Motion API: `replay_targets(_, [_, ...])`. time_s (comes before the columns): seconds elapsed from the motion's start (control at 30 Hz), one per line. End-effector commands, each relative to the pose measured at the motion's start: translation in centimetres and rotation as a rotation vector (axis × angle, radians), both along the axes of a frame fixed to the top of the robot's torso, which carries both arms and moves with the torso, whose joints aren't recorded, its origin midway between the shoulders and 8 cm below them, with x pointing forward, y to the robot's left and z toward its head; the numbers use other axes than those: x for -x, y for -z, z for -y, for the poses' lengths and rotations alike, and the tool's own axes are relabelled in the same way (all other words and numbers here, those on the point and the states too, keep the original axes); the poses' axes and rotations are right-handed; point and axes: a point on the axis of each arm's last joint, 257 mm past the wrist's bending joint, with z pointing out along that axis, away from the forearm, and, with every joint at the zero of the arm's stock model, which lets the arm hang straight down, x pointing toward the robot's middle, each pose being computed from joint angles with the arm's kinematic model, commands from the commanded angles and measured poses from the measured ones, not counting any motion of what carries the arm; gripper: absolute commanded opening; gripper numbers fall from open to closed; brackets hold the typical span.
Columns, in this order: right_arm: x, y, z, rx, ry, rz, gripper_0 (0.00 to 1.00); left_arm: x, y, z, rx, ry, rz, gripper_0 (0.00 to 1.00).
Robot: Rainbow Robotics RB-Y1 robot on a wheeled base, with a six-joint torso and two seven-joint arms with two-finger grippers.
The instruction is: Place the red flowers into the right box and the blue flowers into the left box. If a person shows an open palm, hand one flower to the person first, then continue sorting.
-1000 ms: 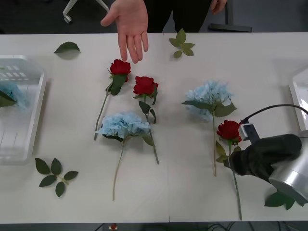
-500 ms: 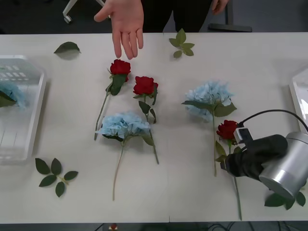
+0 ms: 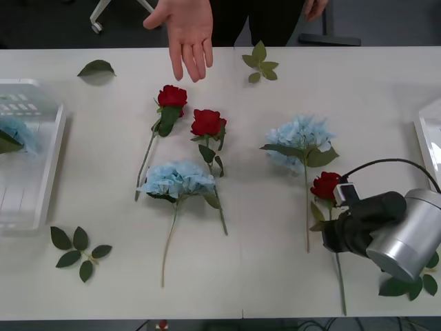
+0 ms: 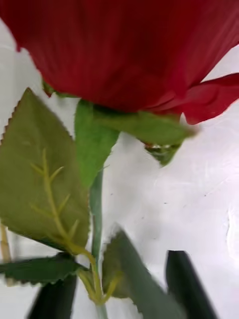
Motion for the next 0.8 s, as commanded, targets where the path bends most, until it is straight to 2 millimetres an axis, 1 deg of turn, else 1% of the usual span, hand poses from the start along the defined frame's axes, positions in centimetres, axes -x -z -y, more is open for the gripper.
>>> replay_targets(0.03, [-1.3, -1.0, -0.9, -0.003, -0.031, 0.027, 0.09, -0.4, -2.2, -0.5, -0.068, 0.018, 0.027, 0.0])
replay_targets(0.13, [-1.4, -1.0, -1.0, -0.005, -0.031, 0.029, 0.01, -0.4, -2.1, -0.5, -0.069, 0.017, 0.026, 0.0])
replay_targets(0.17, [-1.4, -1.0, -1.0, -0.007, -0.03, 0.028, 0.0, -0.4, -2.2, -0.5, -0.071, 0.017, 0.028, 0.0])
replay_targets(0.33, [-1.7, -1.3, -1.4, -0.016, -0.035, 0.034, 0.0, -0.5, -2.1, -0.5, -0.073, 0.015, 0.029, 0.0])
replay_targets(0.43, [-2.6, -2.6, -1.7, -0.039, -0.038, 0.06, 0.0, -0.5, -2.0, -0.5, -0.076, 0.016, 0.027, 0.0])
replay_targets(0.6, [-4.4, -7.0, -2.3, -0.097, -0.047, 0.126, 0.0, -0.5, -2.0, -0.5, -0.076, 0.017, 0.026, 0.0])
replay_targets(0.63, [-5.3, -8.8, -2.5, -0.114, -0.061, 0.157, 0.0, -0.5, -2.0, -0.5, -0.075, 0.018, 0.026, 0.0])
replay_targets(0.67, [-5.6, -9.5, -2.5, -0.119, -0.069, 0.168, 0.0, -0.5, -2.0, -0.4, -0.076, 0.019, 0.027, 0.0])
replay_targets(0.77, [-7.8, -14.0, -2.5, -0.144, -0.118, 0.25, 0.0, -0.5, -2.0, -0.4, -0.076, 0.019, 0.027, 0.0])
replay_targets(0.8, [-8.3, -14.9, -2.5, -0.149, -0.128, 0.27, 0.0, -0.5, -2.1, -0.5, -0.076, 0.018, 0.028, 0.0])
